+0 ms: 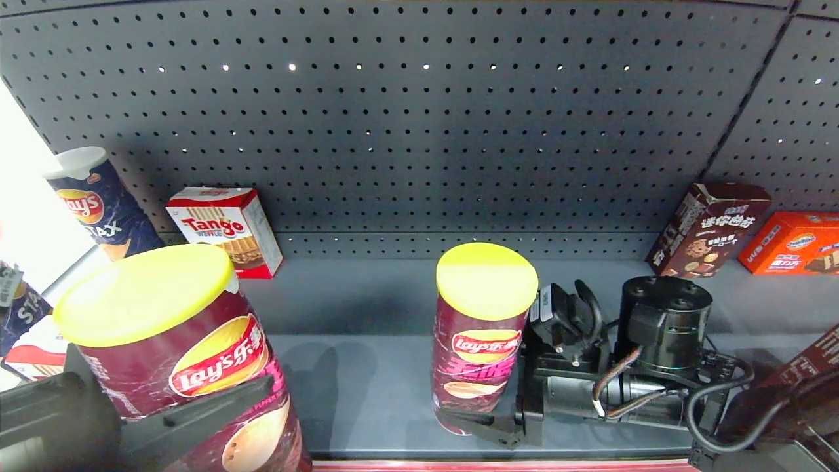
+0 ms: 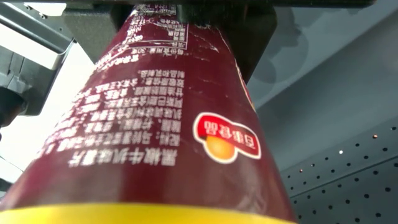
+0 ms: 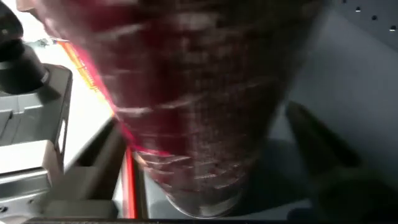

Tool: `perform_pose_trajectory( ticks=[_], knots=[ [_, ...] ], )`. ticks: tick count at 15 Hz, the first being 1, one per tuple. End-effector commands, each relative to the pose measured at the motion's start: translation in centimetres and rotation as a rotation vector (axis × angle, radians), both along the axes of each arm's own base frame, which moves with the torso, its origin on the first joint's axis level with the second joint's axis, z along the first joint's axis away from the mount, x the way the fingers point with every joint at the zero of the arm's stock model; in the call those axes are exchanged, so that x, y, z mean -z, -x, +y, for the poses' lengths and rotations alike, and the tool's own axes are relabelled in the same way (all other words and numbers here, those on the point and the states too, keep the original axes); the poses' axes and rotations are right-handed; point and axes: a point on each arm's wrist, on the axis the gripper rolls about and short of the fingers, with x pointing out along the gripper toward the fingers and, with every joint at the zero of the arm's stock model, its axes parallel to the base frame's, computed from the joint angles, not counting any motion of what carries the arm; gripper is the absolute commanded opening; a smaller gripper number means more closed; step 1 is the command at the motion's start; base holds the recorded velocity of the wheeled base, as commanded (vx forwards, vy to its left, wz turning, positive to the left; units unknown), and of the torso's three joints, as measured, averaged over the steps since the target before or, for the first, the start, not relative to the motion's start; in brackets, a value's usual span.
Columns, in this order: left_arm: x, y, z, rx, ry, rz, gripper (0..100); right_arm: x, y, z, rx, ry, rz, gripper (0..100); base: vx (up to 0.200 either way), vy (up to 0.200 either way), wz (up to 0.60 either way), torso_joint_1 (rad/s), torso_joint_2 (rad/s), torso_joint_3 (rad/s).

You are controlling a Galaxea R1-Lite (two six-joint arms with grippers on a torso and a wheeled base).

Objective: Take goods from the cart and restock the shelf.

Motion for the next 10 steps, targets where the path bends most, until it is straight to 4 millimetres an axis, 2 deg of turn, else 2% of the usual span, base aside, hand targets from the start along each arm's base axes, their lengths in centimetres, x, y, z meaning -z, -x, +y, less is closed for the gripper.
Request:
perform_pose_trajectory(
  ticks=[1, 5, 9, 10],
  knots=[
    [0.1, 0.0, 0.0, 0.0, -0.001, 0.002, 0, -0.3, 0.1, -0.1, 0.001, -0.007, -0.009, 100, 0.0, 0.0, 0.0, 0.0, 0.0, 0.0],
    [0.1, 0.0, 0.0, 0.0, 0.0, 0.003, 0, -1.5, 0.6, -1.0, 0.032, -0.031, -0.041, 100, 0.0, 0.0, 0.0, 0.0, 0.0, 0.0],
    [0.0, 0.0, 0.0, 0.0, 0.0, 0.002, 0, -3.1, 2.6, -2.6, 0.035, -0.061, -0.078, 100, 0.0, 0.0, 0.0, 0.0, 0.0, 0.0],
    [-0.1, 0.0, 0.0, 0.0, 0.002, -0.001, 0, -4.2, 3.8, -3.7, 0.036, -0.085, -0.106, 100, 0.0, 0.0, 0.0, 0.0, 0.0, 0.0]
  ],
)
